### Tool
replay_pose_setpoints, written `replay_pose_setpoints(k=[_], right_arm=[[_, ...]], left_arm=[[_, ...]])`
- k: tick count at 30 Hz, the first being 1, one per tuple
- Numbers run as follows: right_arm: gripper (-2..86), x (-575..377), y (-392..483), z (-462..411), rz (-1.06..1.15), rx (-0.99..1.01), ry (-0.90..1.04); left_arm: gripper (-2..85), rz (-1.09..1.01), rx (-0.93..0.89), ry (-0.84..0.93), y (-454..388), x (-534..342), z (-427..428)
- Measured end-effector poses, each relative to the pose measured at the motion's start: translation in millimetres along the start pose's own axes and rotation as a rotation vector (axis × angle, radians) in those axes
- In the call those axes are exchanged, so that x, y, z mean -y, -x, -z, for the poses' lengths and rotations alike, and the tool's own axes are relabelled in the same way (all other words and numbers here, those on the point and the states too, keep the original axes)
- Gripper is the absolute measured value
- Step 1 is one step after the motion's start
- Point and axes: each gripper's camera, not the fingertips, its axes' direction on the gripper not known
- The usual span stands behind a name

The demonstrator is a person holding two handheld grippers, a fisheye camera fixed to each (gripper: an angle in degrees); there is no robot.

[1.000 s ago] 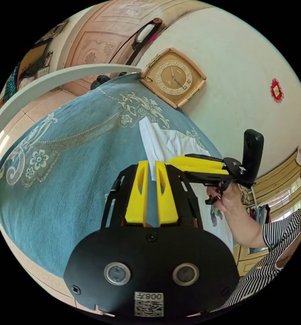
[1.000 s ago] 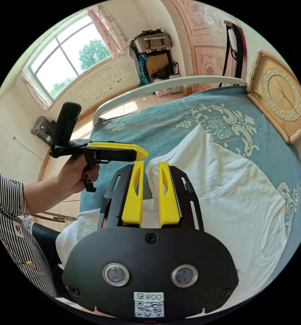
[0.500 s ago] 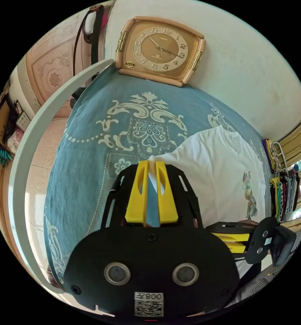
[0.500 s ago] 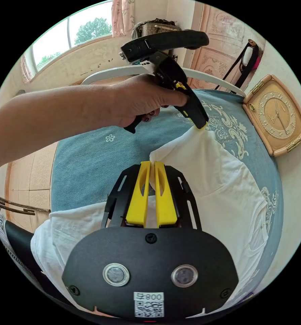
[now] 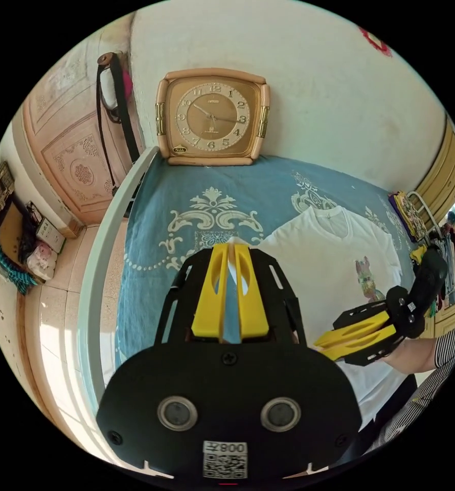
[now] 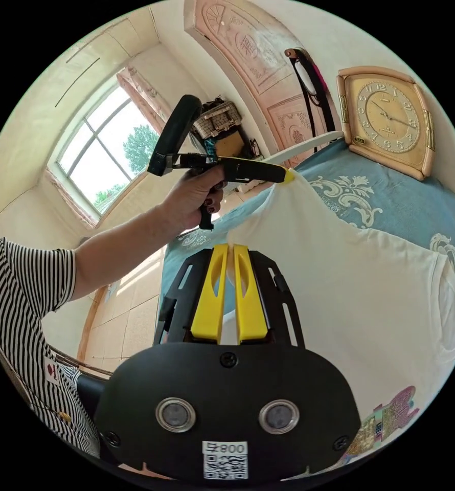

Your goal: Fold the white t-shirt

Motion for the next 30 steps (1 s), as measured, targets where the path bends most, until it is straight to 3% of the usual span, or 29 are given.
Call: replay_pose_setpoints(k=[7,16,22,27,30], right_arm=[[3.8,-3,-18,-79,-0.071,-0.017,0.313],[5.7,-9,5,-15,-0.032,-0.05,0.136],[5.8,-10,22,-5,-0.034,-0.062,0.131],[5.7,-11,33,18,-0.041,-0.073,0.084],[6.3,-9,30,-6,-0.066,-0.067,0.188]], left_arm=[[1.4,0.137,0.046,0.08,30,-21,-47],[6.2,0.06,-0.048,0.099,37,-40,-78],[1.9,0.13,-0.128,0.157,65,-41,-112],[0.9,0.069,-0.031,0.046,62,-42,-87],[0.6,0.03,0.061,0.095,61,-42,-105]])
